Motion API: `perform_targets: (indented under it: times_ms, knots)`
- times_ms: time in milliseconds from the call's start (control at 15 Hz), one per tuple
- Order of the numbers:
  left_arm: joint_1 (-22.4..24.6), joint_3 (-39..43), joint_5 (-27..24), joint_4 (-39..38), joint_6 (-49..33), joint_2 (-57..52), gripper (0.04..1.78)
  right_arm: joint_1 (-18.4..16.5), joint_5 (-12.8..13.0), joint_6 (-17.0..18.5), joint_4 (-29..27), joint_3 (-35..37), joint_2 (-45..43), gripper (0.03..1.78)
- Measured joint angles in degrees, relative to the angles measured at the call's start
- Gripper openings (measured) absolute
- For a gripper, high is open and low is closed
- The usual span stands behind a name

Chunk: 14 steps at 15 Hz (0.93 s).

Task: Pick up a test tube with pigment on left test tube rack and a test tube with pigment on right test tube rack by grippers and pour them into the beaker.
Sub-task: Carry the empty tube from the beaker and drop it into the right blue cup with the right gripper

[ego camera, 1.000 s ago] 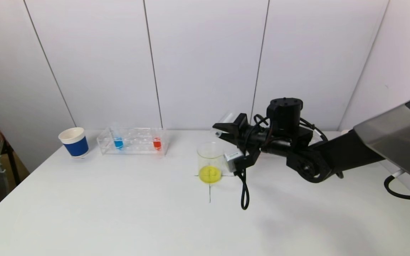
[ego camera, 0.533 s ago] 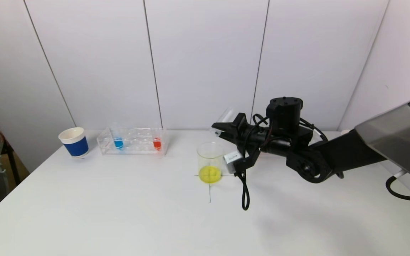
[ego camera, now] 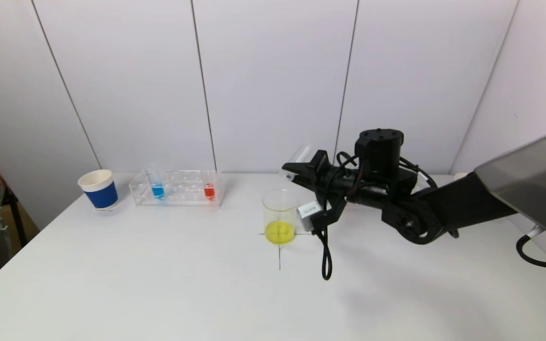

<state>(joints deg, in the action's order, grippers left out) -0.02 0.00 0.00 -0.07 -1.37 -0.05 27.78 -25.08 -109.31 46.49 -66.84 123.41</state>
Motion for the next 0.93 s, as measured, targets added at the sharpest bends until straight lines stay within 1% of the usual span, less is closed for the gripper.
perform_targets:
  times_ms: [133,333,600,733,800,933]
  knots:
    - [0.0,0.0,0.0,0.0,0.0,0.0,1.76,0.0,-0.1,4.8,0.5,0.3,-0.1,0.45]
    - [0.0,0.0,0.0,0.0,0.0,0.0,1.76,-0.2,-0.1,15.7,2.8,0.6,-0.4,0.45]
    - [0.0,0.0,0.0,0.0,0.0,0.0,1.76,-0.3,-0.1,31.4,7.9,2.3,-0.4,0.45]
    - [0.0,0.0,0.0,0.0,0.0,0.0,1.76,-0.4,0.1,37.7,8.1,2.7,-0.5,0.45]
    - [0.0,0.0,0.0,0.0,0.0,0.0,1.76,-0.3,1.0,41.3,8.6,2.9,-0.5,0.45]
    - [0.0,0.0,0.0,0.0,0.0,0.0,1.76,-0.1,4.0,48.8,11.4,3.3,-0.5,0.45]
